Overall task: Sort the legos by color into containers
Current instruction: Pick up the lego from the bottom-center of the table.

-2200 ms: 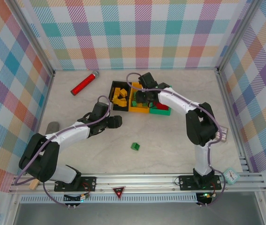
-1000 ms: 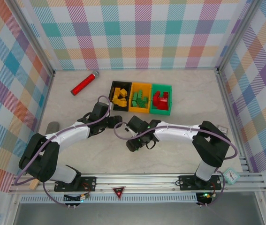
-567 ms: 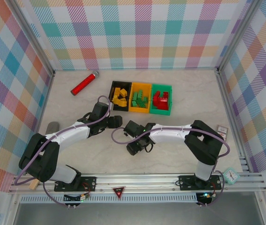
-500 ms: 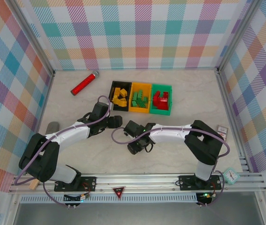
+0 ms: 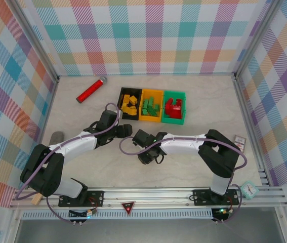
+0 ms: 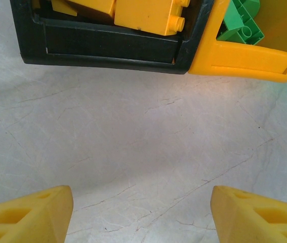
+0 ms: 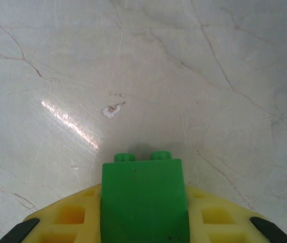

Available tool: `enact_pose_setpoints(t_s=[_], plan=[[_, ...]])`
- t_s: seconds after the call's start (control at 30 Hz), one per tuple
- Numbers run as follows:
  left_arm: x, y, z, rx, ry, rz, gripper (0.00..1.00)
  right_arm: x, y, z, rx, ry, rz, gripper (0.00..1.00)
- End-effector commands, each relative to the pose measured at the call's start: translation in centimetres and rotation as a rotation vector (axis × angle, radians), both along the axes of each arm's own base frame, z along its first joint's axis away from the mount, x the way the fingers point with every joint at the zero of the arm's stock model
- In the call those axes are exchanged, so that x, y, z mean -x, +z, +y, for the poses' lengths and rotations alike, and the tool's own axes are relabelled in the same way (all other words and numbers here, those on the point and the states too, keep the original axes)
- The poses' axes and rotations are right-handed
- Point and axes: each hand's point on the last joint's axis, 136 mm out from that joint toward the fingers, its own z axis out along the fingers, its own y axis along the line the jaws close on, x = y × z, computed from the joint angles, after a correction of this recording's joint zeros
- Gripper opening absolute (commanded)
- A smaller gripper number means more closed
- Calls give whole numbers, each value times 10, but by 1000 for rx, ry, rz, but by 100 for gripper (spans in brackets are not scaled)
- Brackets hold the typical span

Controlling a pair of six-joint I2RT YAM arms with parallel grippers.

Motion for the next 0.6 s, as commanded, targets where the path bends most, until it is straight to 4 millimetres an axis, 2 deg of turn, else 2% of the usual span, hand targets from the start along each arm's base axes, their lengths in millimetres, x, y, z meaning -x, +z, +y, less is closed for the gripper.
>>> enact_pose_setpoints(t_s=[0.0,0.27,0.57], plan=[[-6,11,0,17,4,-32,72,-15,28,11,-74,-29,-89,21],[-5,13,1,17,6,-37,72,-60,75,8,-208,-149,-182,20],[-6,9,-1,23,2,-27,72,-136,124,-12,-320,-296,-231,21]])
